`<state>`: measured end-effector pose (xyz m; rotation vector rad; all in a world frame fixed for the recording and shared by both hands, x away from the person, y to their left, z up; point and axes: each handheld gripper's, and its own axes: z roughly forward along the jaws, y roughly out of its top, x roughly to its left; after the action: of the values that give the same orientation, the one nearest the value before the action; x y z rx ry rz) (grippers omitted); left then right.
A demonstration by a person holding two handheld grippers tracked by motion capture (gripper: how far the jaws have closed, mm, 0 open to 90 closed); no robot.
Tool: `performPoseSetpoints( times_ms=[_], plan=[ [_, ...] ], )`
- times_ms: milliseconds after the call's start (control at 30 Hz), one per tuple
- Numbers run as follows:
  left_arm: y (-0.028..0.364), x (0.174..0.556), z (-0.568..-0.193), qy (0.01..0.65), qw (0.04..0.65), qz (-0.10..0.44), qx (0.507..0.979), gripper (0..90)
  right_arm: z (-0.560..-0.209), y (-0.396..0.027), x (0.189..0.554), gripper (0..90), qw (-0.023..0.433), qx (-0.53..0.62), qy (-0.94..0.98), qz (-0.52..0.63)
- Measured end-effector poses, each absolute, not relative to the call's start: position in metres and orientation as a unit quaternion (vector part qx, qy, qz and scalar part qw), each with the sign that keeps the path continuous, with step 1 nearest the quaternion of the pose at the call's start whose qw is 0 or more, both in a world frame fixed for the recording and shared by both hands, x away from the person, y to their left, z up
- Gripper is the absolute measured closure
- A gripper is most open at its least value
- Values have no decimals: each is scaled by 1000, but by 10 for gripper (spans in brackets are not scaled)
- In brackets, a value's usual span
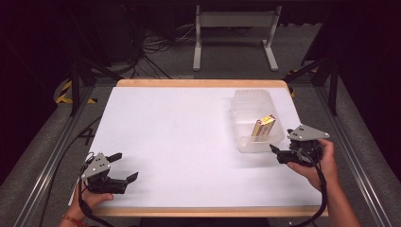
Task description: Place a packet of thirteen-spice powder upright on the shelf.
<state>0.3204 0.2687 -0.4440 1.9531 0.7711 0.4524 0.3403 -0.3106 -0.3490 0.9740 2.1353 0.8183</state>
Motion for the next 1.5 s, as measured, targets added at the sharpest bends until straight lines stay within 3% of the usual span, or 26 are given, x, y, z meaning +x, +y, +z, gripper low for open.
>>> performPoseSetpoints(
  times_ms=[467,867,1500],
  plan=[
    [270,320,-443,314,479,187,798,65,-362,-323,316,188,335,347,826,291],
    [271,320,-443,313,481,185,798,65,-404,-336,302,165,322,363,833,267],
    [269,320,-442,307,486,183,798,63,-434,-372,285,132,330,432,759,359]
  ],
)
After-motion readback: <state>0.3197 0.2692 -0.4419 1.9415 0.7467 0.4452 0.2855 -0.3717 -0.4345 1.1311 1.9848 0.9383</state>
